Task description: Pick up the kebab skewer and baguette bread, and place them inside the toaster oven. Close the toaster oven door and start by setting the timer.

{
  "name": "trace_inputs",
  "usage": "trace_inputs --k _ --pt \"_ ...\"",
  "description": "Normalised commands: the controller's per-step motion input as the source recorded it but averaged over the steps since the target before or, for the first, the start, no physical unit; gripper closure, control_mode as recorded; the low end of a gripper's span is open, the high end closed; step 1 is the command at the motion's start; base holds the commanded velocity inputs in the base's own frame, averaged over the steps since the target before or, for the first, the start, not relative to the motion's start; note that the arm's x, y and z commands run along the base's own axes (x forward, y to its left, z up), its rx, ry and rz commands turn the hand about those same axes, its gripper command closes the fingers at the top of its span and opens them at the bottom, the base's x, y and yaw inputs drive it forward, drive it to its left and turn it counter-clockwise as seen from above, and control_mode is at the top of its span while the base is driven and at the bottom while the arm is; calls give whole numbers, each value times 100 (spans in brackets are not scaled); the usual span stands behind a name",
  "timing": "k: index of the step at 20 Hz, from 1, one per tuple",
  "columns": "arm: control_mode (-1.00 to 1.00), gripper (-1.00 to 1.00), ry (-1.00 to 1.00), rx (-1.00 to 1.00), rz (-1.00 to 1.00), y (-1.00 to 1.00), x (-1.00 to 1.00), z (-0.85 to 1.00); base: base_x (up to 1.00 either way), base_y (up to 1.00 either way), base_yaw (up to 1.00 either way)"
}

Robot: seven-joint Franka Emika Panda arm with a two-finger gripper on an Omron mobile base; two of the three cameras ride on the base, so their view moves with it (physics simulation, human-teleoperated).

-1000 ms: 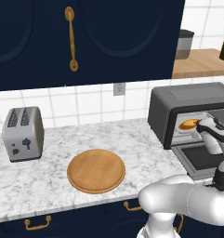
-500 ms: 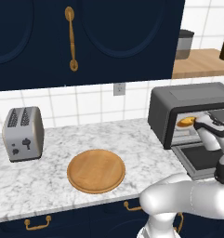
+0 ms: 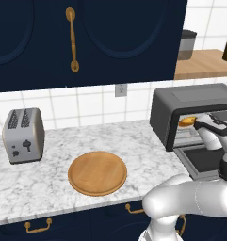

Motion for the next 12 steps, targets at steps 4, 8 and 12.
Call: trace_inputs --k 4,8,12 --pt "-100 -100 0 0 0 0 16 0 0 0 0" --pt "-100 -100 0 0 0 0 16 0 0 0 0" --pt "-100 -100 0 0 0 0 17 0 0 0 0"
